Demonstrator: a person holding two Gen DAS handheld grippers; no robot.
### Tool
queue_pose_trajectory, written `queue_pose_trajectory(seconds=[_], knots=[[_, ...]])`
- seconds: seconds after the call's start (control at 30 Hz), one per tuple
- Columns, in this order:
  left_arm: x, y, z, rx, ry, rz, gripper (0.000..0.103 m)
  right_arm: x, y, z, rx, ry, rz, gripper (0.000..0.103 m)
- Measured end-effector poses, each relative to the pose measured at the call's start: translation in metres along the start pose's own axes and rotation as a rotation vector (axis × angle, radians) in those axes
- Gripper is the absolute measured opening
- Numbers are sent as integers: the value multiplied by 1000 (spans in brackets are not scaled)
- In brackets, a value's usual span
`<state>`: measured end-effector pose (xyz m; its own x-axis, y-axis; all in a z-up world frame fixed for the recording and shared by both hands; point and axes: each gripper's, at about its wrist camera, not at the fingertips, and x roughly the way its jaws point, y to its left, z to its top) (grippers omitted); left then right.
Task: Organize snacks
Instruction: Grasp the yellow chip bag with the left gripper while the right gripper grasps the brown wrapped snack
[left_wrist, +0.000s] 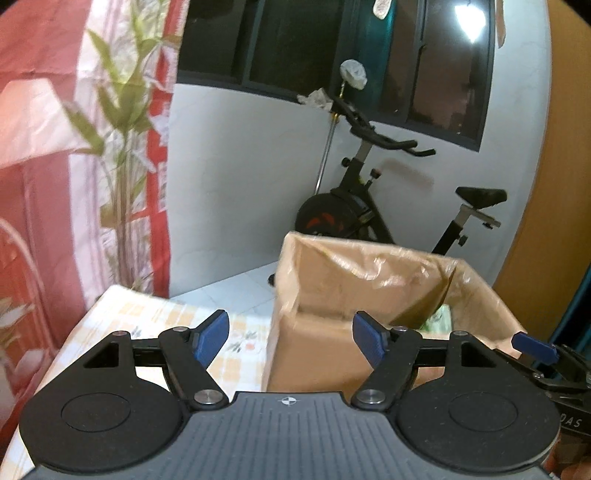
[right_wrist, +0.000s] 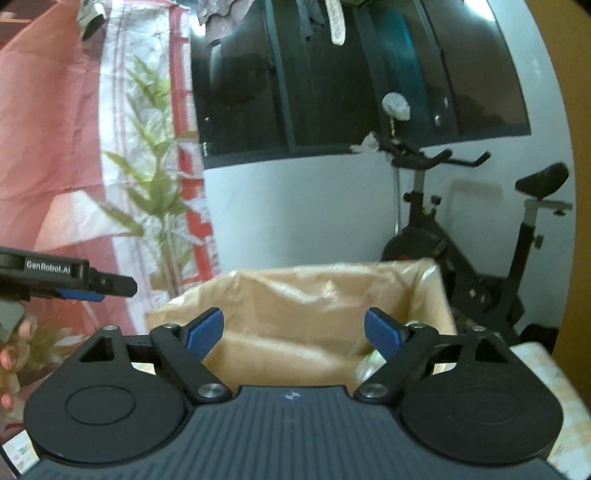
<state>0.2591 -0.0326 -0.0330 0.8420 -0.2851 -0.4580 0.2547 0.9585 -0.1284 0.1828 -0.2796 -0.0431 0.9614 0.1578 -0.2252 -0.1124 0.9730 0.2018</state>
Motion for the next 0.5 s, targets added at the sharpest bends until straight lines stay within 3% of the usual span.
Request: queue_pose_trajectory(seconds=[0.3, 0.5], knots=[[15, 1, -51, -115, 132, 10, 77, -1, 10, -39, -42, 104, -10, 86], [34, -6, -78, -140, 213, 16, 77, 2, 12, -65, -46, 172, -9, 86]])
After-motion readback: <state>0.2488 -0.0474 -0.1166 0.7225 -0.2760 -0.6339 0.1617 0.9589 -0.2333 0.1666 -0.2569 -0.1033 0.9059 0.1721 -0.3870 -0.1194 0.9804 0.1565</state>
